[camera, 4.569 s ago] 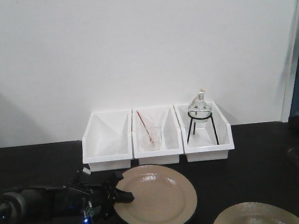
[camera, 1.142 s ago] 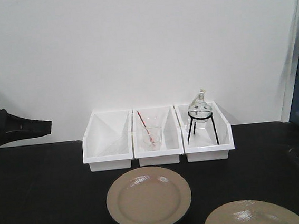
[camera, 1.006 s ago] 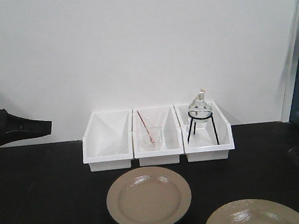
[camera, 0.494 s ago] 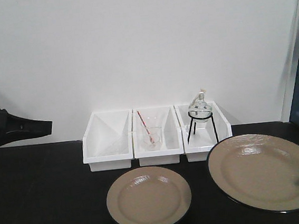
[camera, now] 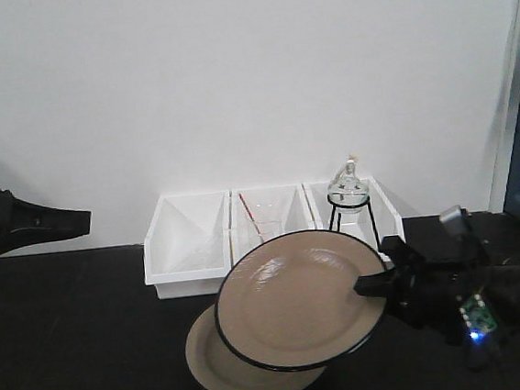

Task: Arrange circular plates on left workspace
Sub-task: 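Lift the other tan plate with the right gripper and move it over the centered plate, then lower the held plate onto the centered plate and release it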

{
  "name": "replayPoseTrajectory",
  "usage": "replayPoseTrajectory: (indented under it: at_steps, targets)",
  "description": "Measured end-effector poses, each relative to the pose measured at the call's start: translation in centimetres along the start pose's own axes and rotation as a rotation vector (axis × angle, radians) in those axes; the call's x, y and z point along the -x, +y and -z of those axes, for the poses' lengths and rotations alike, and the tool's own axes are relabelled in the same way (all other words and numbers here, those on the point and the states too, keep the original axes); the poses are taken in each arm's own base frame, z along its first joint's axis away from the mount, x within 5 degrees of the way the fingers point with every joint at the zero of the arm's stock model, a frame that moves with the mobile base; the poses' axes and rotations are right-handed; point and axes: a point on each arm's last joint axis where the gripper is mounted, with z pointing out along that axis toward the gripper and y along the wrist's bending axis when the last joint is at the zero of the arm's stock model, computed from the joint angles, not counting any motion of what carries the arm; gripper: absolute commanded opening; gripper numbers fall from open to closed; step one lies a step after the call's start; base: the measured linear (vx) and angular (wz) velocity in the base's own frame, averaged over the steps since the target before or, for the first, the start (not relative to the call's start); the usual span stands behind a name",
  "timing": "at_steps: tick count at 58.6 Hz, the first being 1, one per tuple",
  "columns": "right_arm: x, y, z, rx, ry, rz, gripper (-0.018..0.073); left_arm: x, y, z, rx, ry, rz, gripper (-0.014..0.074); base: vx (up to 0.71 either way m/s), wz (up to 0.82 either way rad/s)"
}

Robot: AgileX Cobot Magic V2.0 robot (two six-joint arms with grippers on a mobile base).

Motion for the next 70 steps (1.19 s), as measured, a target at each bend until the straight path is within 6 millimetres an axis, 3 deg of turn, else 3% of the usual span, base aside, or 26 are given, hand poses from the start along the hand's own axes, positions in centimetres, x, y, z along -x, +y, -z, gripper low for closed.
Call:
replayPoseTrajectory:
  at_steps: [9, 17, 38, 46, 53, 62, 70]
  targets:
    - [-0.3, -0.4, -4.4, -0.001, 0.060, -0.035, -0.0003, 0.0, 0.0, 0.0, 0.000, 0.000, 0.000, -0.0001, 0.00, 0.00]
    - [-0.6, -1.4, -6.9, -0.014, 0.091, -0.055, -0.0003, 0.0, 0.0, 0.0, 0.000, 0.000, 0.000, -0.0001, 0.00, 0.00]
    - [-0.8, -3.6, -8.8, -0.066, 0.094, -0.084, 0.0052, -0.1, 0.1, 0.0, 0.012, 0.014, -0.007, -0.0001, 0.00, 0.00]
    - [-0.9, -4.1, -9.2, -0.064, 0.096, -0.101, 0.0156, -0.2, 0.1, 0.0, 0.014, 0.017, -0.008, -0.0001, 0.00, 0.00]
    - [-1.0, -4.1, -9.3, -0.050, 0.104, -0.054, 0.0309, -0.2, 0.1, 0.0, 0.015, 0.018, -0.008, -0.0001, 0.00, 0.00]
    - [-1.1, -4.0, -9.3, -0.030, 0.121, 0.102, 0.0496, -0.2, 0.1, 0.0, 0.016, 0.019, -0.009, -0.0001, 0.00, 0.00]
    - [-1.3, -4.1, -9.3, -0.027, 0.152, 0.315, 0.0538, -0.2, 0.1, 0.0, 0.016, 0.019, -0.009, -0.0001, 0.00, 0.00]
